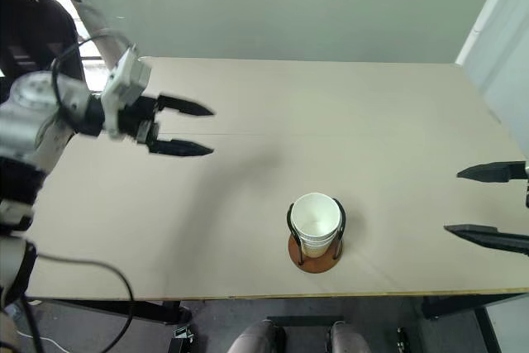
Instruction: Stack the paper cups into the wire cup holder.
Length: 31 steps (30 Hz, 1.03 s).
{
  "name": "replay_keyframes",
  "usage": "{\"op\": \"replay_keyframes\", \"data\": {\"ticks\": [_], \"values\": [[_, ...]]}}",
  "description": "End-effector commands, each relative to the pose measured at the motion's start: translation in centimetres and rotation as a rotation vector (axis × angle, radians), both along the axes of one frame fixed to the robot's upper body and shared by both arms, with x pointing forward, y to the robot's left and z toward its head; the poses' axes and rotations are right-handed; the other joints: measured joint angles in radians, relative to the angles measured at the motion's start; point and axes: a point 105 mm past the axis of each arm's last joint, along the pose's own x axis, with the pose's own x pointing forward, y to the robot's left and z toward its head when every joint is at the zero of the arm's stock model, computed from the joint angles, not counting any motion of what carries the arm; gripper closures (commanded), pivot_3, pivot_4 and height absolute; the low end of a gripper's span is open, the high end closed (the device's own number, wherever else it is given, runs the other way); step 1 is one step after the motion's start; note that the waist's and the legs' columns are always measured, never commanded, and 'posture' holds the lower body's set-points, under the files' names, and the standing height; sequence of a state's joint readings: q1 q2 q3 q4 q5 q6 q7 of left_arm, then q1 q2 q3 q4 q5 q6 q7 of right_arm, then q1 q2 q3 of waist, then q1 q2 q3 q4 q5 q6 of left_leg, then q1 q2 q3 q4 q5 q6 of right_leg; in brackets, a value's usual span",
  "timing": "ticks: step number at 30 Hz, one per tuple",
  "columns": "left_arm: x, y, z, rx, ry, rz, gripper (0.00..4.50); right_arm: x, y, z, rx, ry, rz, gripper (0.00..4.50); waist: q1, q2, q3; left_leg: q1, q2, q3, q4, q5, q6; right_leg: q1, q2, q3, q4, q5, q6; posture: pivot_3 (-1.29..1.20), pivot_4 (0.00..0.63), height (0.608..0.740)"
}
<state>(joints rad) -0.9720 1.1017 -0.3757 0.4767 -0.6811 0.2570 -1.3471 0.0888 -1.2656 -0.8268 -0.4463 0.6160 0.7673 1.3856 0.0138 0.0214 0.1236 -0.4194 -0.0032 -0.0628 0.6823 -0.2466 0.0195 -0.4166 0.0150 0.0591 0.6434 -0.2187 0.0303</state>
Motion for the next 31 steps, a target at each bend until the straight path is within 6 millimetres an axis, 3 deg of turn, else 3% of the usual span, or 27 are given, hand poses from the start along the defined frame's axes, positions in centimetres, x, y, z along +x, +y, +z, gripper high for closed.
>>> {"op": "replay_keyframes", "data": {"ticks": [1, 4, 8, 16, 31], "values": [[-1.7, 1.2, 2.1, -0.074, -0.078, 0.123, 0.06, 0.6, -0.2, 0.4, -0.005, -0.047, -0.002, 0.00, 0.006, -0.002, 0.000, 0.000, 0.000, 0.000, -0.001, 0.000, 0.000, 0.000, 0.000, 0.000, -0.001, 0.000, 0.000, 0.00, 0.150, 0.740], [-2.7, 2.7, 0.7, -0.095, -0.047, 0.263, 0.06, 1.6, -0.6, 0.4, 0.007, -0.058, -0.011, 0.00, 0.008, -0.003, -0.001, 0.001, -0.001, 0.000, 0.000, -0.001, 0.001, 0.001, -0.001, 0.000, -0.001, -0.002, -0.003, 0.00, 0.150, 0.740], [-3.6, 4.1, 0.7, -0.152, -0.086, 0.387, 0.06, 3.2, -0.8, 0.7, 0.024, -0.088, -0.003, 0.00, 0.007, -0.003, 0.000, 0.002, -0.002, 0.000, 0.000, -0.001, 0.002, 0.002, -0.002, 0.001, 0.001, -0.006, -0.014, 0.00, 0.150, 0.740], [-5.8, 4.3, 0.4, -0.177, -0.085, 0.453, 0.06, 5.6, -1.1, 0.9, 0.031, -0.113, 0.024, 0.00, -0.005, -0.004, 0.000, 0.008, 0.000, -0.001, -0.003, -0.001, 0.003, 0.002, 0.001, 0.000, 0.003, 0.003, -0.024, 0.00, 0.150, 0.740], [-7.8, 4.4, -0.4, -0.169, -0.104, 0.515, 0.06, 8.6, 0.4, 0.9, 0.039, -0.116, 0.116, 0.00, -0.011, -0.004, 0.001, 0.009, 0.002, -0.001, -0.010, 0.002, 0.000, 0.000, 0.002, 0.000, 0.002, 0.007, -0.029, 0.00, 0.150, 0.740]]}}
